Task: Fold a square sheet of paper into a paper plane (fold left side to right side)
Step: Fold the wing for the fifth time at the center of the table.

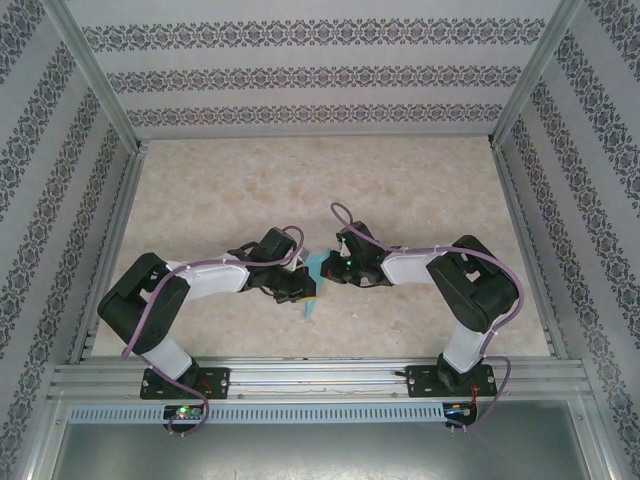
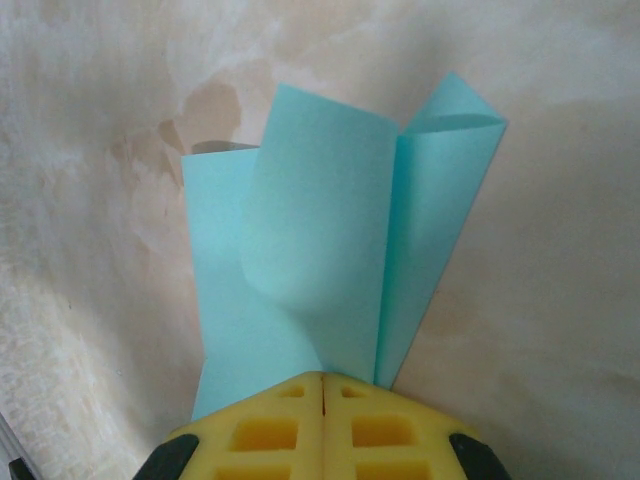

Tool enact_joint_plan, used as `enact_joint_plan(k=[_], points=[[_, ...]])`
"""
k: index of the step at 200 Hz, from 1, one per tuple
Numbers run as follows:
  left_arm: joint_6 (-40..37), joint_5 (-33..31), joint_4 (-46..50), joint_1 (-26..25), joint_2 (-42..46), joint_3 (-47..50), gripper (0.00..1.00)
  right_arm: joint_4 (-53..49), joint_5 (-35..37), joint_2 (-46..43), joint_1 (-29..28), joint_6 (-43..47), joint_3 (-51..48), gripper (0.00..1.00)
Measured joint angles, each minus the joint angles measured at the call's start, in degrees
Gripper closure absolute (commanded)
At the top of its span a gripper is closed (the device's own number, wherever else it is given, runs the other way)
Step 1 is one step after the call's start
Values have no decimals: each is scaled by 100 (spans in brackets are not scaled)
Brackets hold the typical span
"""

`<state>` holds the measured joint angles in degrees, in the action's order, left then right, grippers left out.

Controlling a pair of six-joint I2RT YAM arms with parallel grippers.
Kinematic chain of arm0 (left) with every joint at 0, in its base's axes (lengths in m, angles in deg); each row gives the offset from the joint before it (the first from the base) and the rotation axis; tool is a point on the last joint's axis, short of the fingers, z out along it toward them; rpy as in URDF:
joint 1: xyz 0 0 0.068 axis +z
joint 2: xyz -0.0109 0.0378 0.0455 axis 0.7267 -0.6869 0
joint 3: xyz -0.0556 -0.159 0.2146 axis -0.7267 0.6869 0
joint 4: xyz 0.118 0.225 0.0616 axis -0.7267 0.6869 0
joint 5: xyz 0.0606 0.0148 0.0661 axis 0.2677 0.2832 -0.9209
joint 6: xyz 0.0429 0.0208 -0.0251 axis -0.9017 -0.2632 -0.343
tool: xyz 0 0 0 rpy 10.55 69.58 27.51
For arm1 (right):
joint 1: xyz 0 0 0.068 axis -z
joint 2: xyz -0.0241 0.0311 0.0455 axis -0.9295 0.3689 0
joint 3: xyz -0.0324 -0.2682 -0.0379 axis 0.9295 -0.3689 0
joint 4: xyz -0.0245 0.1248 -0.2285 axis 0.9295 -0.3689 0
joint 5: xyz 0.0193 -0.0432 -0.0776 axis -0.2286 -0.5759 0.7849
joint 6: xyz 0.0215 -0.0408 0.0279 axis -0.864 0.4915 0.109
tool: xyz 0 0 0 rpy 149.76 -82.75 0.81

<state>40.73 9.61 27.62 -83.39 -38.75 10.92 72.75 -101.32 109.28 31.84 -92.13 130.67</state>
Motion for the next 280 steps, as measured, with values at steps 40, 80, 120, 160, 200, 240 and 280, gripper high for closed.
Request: enact_joint_plan(k=[40,80,120,160,200,240,280], points=[[4,-52,-160,0,-120,160,93,-2,0,0,0,2,2,100],[9,-52,-293,0,-190,227,93,-4,0,0,0,2,2,100],[26,-55,-435,0,-236,299,93,-26,0,0,-2,2,13,100],[55,-55,-597,0,-317,367,93,-72,2,0,-2,7,39,100],[151,-4,-807,0,-348,442,96,-173,4,0,-4,92,94,100],[203,46,-1010,0,-376,511,98,-317,15,-13,0,264,173,100],[216,68,-1069,0,-404,511,100,-590,-4,-267,199,490,219,92]])
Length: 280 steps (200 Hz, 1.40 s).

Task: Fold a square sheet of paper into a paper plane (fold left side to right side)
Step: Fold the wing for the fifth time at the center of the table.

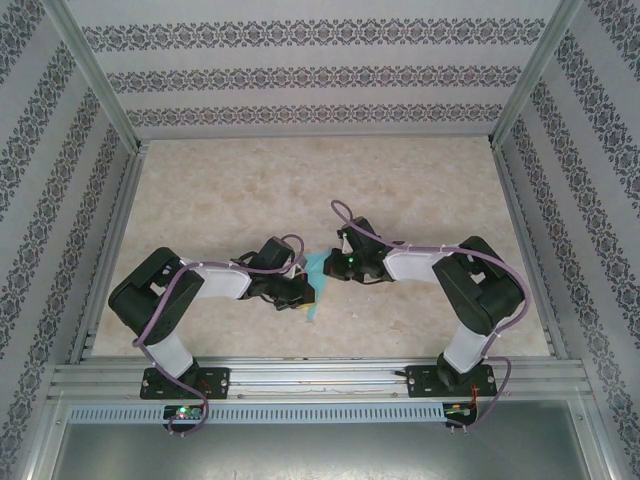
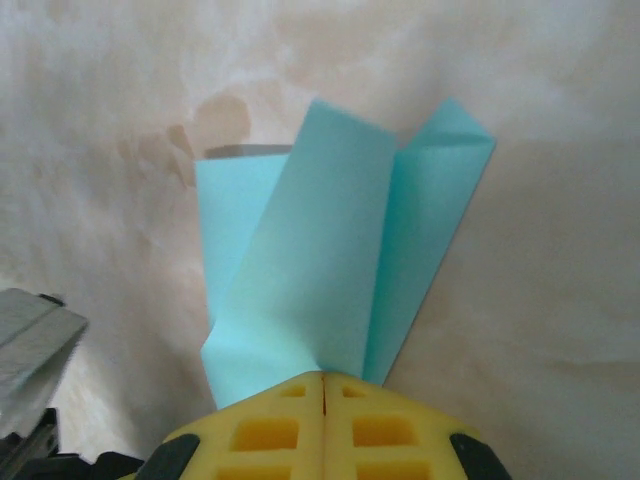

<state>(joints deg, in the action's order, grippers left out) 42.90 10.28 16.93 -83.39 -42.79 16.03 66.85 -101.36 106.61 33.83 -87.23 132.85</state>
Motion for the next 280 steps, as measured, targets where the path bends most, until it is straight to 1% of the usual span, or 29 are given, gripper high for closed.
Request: enact_joint_plan(k=[19,56,72,98,109,144,158,181,198,254,280], points=[[0,11,-4,0,-7,0,100,-26,-24,-275,166,105,9,87],[0,20,-28,0,-22,-2,100,-22,-42,-955,389,308,-107,73],[0,20,-26,0,-22,-2,100,-17,-39,-1290,446,385,-302,71],[-2,17,-24,0,-24,-7,100,-17,-42,-1738,481,459,-730,69],[-2,17,-22,0,-24,-7,100,-13,-44,-1878,479,463,-901,71],[-2,17,-24,0,-24,-7,100,118,-188,-2022,474,411,-1226,82],[-2,17,-24,0,-24,-7,100,308,-251,-2022,435,348,-1338,88],[-2,17,-24,0,-22,-7,100,717,-389,-1930,308,157,-1491,94],[-2,17,-24,0,-22,-7,100,1016,-470,-1770,208,4,-1543,100],[-2,17,-24,0,-22,-7,100,1897,-671,-1266,48,-407,-1639,100],[-2,17,-24,0,-22,-7,100,2131,-713,-988,-28,-518,-1633,100]])
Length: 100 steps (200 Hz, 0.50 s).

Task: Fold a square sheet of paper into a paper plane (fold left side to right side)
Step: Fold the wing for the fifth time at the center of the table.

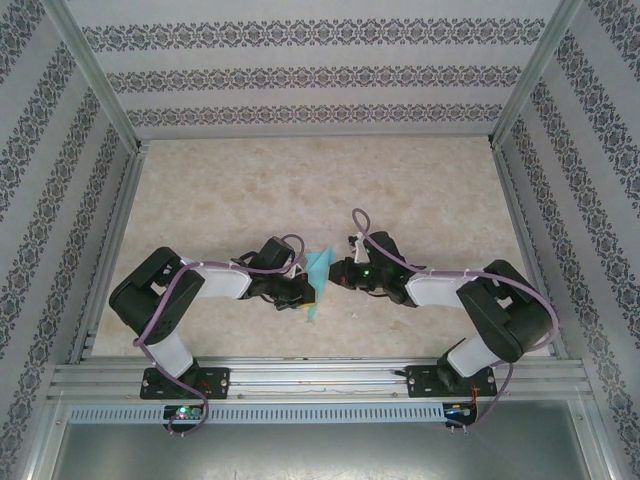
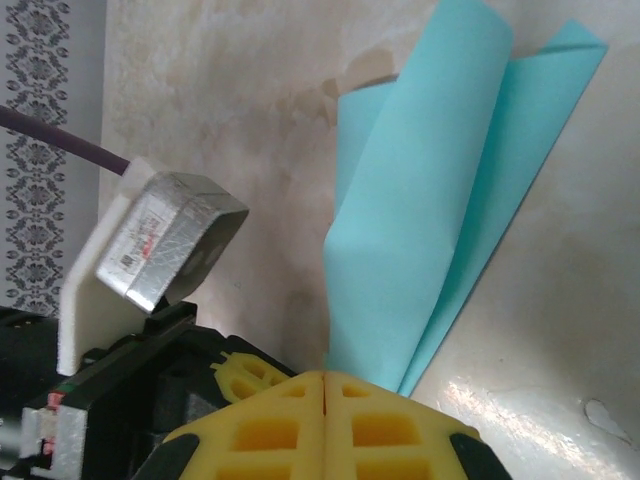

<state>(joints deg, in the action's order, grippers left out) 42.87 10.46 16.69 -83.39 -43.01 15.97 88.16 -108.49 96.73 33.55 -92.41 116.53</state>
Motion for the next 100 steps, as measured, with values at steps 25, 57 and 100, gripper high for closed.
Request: enact_joint_plan(k=[25,57,100], points=[[0,0,0,0,0,0,100,105,-9,289,-68,-24,59,100],[0,0,0,0,0,0,100,142,-26,608,-118,-22,269,100],[0,-2,11,0,0,-7,100,219,-37,922,-146,-46,461,100]])
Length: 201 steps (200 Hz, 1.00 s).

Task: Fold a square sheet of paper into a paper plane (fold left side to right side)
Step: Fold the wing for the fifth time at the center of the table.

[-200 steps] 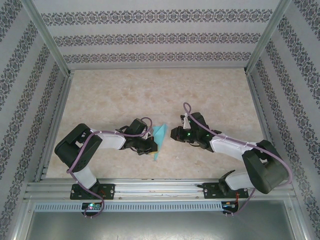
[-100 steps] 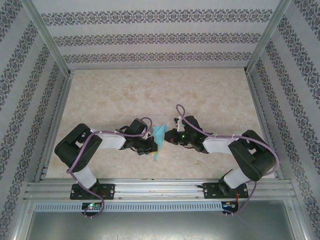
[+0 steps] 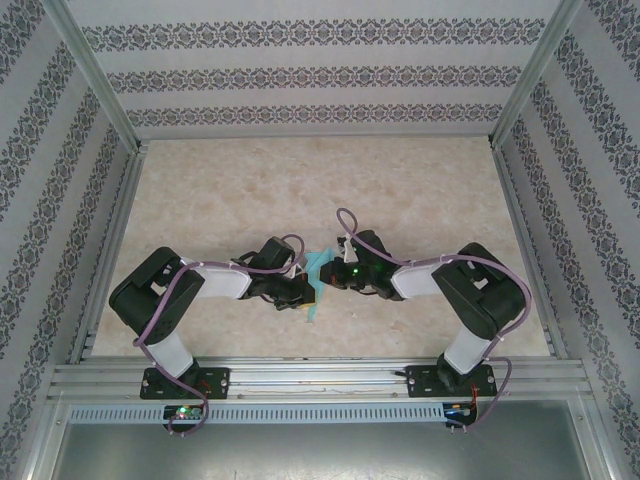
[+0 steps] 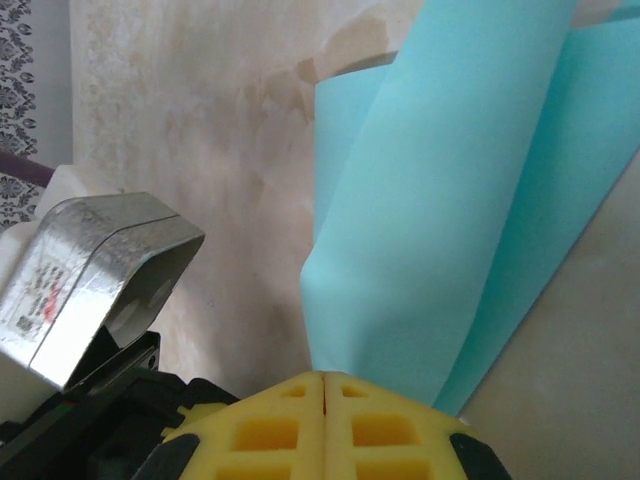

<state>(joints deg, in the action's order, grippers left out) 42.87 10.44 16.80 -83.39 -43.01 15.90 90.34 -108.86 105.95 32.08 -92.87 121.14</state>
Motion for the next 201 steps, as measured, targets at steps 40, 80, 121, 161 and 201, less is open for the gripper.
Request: enact_joint_plan(k=[40,80,121,161,201], points=[[0,0,17,0,-2,-4,100,-4,0,136,-42,-90,24,100],[0,-2,28,0,-2,-11,100,-101,20,136,-103,-83,52,100],[-2,-13,101,0,-7,-48,100,-310,122,136,-103,11,90,100],[-4,-46,208,-4,-7,-98,100,-691,260,136,-103,240,249,100],[-44,-127,350,-11,-7,-164,100,-975,319,146,-101,435,378,100]])
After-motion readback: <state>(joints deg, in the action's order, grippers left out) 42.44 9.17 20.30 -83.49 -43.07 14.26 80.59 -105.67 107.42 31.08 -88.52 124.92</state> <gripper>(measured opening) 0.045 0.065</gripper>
